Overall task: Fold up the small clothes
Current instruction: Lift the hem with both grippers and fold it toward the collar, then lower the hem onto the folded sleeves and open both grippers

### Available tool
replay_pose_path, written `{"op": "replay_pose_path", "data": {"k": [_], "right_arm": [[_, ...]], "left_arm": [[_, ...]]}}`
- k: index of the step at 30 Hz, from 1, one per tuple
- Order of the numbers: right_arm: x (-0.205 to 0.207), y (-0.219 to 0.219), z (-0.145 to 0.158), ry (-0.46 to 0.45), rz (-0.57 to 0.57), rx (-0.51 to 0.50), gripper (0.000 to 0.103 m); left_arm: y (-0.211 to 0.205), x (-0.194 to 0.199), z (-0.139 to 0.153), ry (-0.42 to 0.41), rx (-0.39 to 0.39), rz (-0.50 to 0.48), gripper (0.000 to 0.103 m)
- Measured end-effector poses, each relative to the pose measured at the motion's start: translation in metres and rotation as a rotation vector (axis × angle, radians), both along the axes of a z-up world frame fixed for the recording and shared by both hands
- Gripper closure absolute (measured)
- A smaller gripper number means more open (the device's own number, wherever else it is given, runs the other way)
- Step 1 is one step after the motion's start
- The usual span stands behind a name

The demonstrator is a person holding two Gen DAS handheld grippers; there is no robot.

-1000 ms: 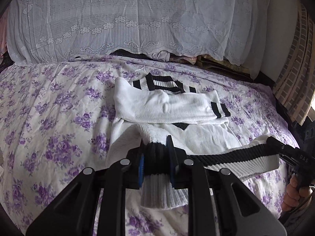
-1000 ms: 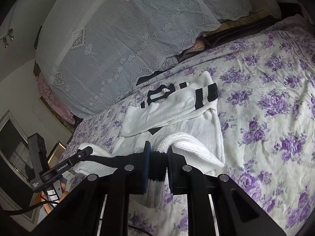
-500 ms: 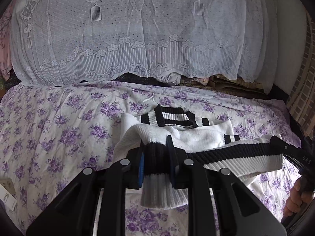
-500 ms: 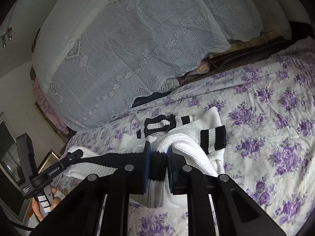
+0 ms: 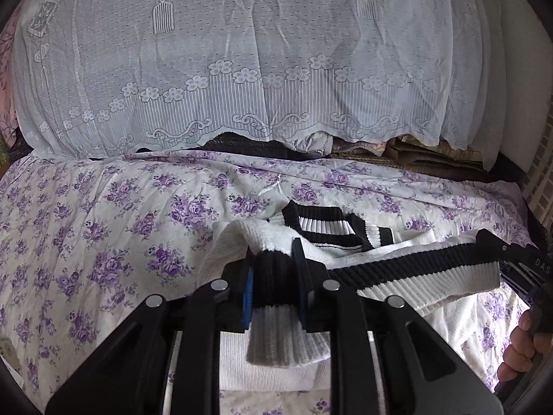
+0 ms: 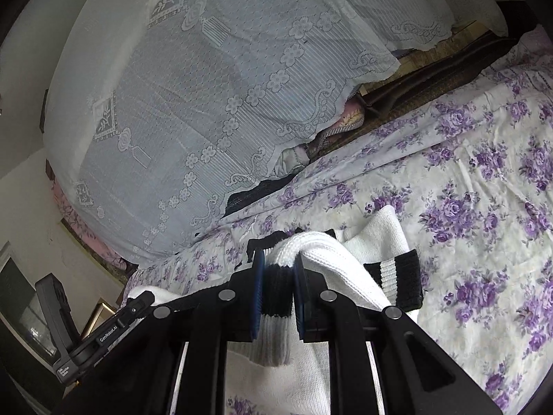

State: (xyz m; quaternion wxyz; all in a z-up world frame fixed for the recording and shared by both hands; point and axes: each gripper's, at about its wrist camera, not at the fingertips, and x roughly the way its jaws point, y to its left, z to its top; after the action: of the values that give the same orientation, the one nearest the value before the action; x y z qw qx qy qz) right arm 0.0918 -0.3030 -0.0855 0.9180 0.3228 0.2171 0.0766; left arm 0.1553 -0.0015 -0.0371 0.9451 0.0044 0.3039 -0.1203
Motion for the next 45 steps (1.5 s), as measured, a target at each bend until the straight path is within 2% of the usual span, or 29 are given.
{"op": "replay_pose_path", "data": {"k": [5,10,17,23,25,27,28,29,30,32,34,35,38,40,43,45], "right_arm": [[0.027,0.000,-0.017,0.024,-0.032,0.036,0.087],[0.051,-0.003,-0.033,0.057,-0.075,0.054,0.088],[0.076,-0.019,-0.069,0.132,-0.123,0.062,0.089],[0.083,-0.016,-0.073,0.135,-0.116,0.013,0.088],[0.078,-0.022,-0.071,0.113,-0.105,0.062,0.081],[0.063,-0.031,-0.063,0.072,-0.141,0.086,0.067],[0.055,-0.034,-0.056,0.048,-0.161,0.076,0.062],[0.048,-0.036,-0.050,0.026,-0.170,0.058,0.063],[0.042,-0.036,-0.045,0.011,-0.169,0.041,0.063],[0.034,-0.031,-0.038,0.002,-0.121,0.007,0.063],[0.029,-0.018,-0.034,0.019,-0.057,-0.061,0.069],[0.027,-0.009,-0.033,0.032,-0.032,-0.109,0.071],[0.017,0.018,-0.034,0.065,0.051,-0.234,0.075],[0.016,0.035,-0.038,0.100,0.095,-0.309,0.076],[0.021,0.052,-0.047,0.165,0.154,-0.369,0.076],[0.026,0.058,-0.055,0.206,0.172,-0.401,0.076]], "left_arm": [[-0.002,0.027,-0.020,0.018,0.003,0.016,0.085],[0.000,0.057,-0.047,0.076,-0.035,0.049,0.084],[-0.007,0.087,-0.097,0.165,-0.036,0.063,0.075],[0.000,0.083,-0.089,0.140,-0.087,0.031,0.071],[0.006,0.082,-0.085,0.140,-0.111,0.038,0.065],[0.017,0.076,-0.075,0.104,-0.131,0.083,0.036],[0.025,0.071,-0.068,0.079,-0.151,0.104,0.030],[0.033,0.067,-0.060,0.058,-0.177,0.118,0.023],[0.041,0.063,-0.054,0.046,-0.205,0.126,0.019],[0.052,0.059,-0.050,0.057,-0.231,0.110,0.018],[0.054,0.055,-0.054,0.085,-0.205,0.075,0.018],[0.051,0.054,-0.057,0.095,-0.160,0.074,0.018],[0.036,0.053,-0.074,0.129,0.043,0.081,0.018],[0.032,0.052,-0.086,0.157,0.116,0.080,0.018],[0.035,0.048,-0.093,0.183,0.127,0.063,0.018],[0.038,0.044,-0.091,0.204,0.097,0.016,0.018]]}}
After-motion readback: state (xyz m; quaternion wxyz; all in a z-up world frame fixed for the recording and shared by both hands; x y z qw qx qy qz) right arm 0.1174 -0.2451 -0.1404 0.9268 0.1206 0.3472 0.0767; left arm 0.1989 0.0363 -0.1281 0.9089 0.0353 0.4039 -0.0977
